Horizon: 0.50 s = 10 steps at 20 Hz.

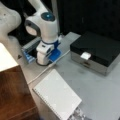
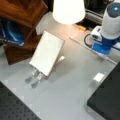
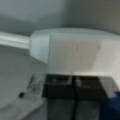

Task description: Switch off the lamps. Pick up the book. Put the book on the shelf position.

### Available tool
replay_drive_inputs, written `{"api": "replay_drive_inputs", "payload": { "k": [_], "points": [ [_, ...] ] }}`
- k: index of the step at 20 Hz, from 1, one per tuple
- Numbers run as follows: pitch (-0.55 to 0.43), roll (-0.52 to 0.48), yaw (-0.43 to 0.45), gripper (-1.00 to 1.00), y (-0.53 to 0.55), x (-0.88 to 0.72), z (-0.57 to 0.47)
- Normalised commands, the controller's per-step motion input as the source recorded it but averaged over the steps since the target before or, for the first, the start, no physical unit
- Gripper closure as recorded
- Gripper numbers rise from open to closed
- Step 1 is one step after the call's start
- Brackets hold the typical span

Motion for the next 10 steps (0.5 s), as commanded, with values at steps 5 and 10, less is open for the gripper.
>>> {"api": "replay_drive_inputs", "payload": {
  "k": [5, 10],
  "points": [
    [-0.209, 0.043, -0.172, 1.00, 0.08, -0.27, -0.23],
    [-0.211, 0.024, -0.175, 1.00, 0.07, -0.31, -0.25]
  ]
}}
